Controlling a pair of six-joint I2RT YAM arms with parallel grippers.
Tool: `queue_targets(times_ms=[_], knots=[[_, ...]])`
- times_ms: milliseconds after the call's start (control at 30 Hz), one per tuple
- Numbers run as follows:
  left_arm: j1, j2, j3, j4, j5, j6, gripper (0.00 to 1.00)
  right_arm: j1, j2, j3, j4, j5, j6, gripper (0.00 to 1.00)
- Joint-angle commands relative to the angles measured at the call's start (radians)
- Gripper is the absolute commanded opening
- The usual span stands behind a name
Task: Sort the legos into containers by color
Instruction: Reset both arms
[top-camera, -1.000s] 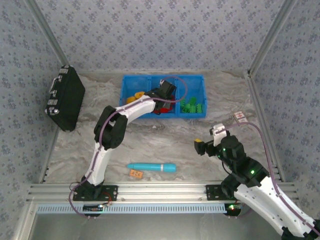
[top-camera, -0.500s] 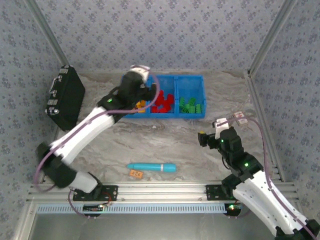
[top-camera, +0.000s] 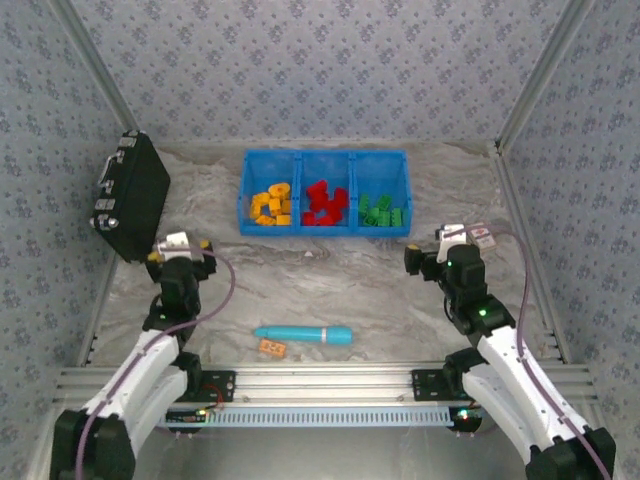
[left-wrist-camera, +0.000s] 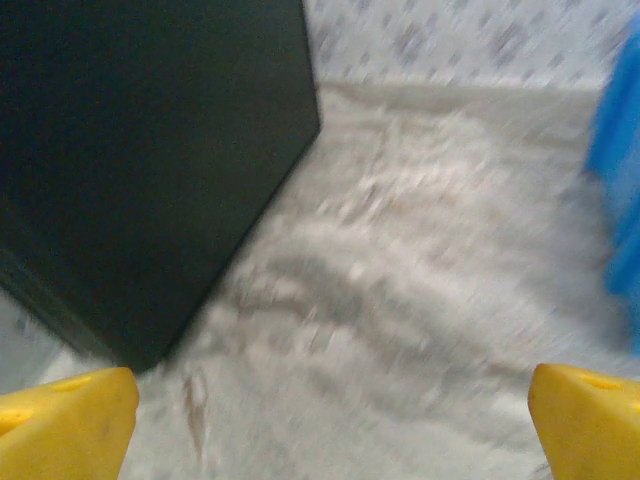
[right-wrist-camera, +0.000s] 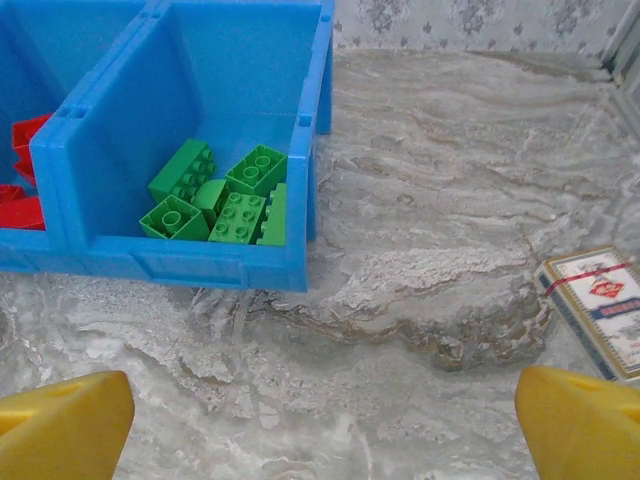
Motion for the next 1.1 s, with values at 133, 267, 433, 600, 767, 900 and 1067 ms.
queue_targets(times_ms=[133,267,433,600,767,900,1067], knots=[[0.17,0.371,-0.042,0.61,0.146,-0.067,1.0,-0.016,0.06,-0.006,0.061,-0.081,0.031,1.0],[0.177,0.626,0.045,0.73,0.186,-0.027,1.0,-0.019,0.051,-0.062,0.143,-0.148,0.008,1.0],[0.179,0.794,0.136,0.778,0.298,0.026,1.0,-0.023,0.046,-0.102,0.188,-0.059,-0.009,1.0],[0.175,0.758,0.24,0.483,0.408,0.065,1.0,-0.081,0.111,-0.103,0.301,0.001,-0.178,0.99],[0.175,0.763,0.233,0.513,0.407,0.068,1.0,-0.207,0.29,-0.112,0.483,-0.057,-0.209,1.0],[0.176,0.765,0.232,0.516,0.407,0.068,1.0,-0.279,0.543,-0.07,0.649,-0.185,-0.212,1.0],[0.175,0.763,0.232,0.513,0.405,0.069,1.0,-0.267,0.78,0.061,0.696,-0.256,-0.246,1.0]])
